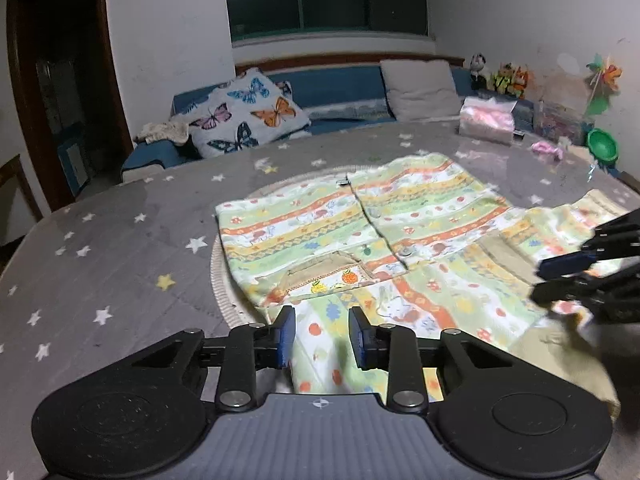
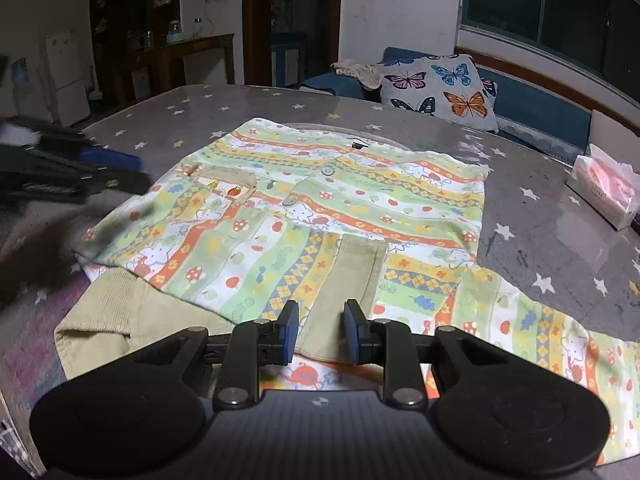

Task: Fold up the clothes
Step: 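Grasp the other sleeve cuff with the right gripper and fold it across, then open the right gripper and withdraw both grippers from the shirt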

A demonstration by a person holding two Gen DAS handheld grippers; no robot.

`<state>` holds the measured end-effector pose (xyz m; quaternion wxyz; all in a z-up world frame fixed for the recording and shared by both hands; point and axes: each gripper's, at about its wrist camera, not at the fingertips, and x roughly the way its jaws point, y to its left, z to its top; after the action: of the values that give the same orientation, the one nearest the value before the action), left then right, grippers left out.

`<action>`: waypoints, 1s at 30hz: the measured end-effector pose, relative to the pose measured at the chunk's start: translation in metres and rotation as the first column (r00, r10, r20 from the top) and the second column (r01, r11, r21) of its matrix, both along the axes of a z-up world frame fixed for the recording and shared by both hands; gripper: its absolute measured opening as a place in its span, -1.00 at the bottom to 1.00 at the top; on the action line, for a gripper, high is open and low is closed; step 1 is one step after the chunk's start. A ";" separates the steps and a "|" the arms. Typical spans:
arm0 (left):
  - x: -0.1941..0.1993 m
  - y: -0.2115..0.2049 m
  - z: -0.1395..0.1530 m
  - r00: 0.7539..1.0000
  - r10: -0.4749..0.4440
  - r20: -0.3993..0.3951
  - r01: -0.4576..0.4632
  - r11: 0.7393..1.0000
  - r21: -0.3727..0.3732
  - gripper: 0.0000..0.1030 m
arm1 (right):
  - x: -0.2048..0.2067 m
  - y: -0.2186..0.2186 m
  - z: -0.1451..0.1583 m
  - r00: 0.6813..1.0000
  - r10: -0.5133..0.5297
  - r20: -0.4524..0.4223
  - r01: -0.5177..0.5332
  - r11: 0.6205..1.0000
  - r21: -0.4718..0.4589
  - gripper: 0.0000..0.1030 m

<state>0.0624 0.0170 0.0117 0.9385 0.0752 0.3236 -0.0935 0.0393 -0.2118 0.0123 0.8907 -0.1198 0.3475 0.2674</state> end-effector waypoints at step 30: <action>0.002 -0.081 0.000 0.991 -0.136 -0.002 0.136 0.991 0.008 0.28 | 0.000 -0.220 -0.003 0.757 -0.650 0.066 0.646 0.760 0.075 -0.12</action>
<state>0.0646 -0.0644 0.0113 0.9294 0.1010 0.3187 -0.1561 0.0394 -0.4318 0.0089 0.9452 0.0170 0.3215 -0.0545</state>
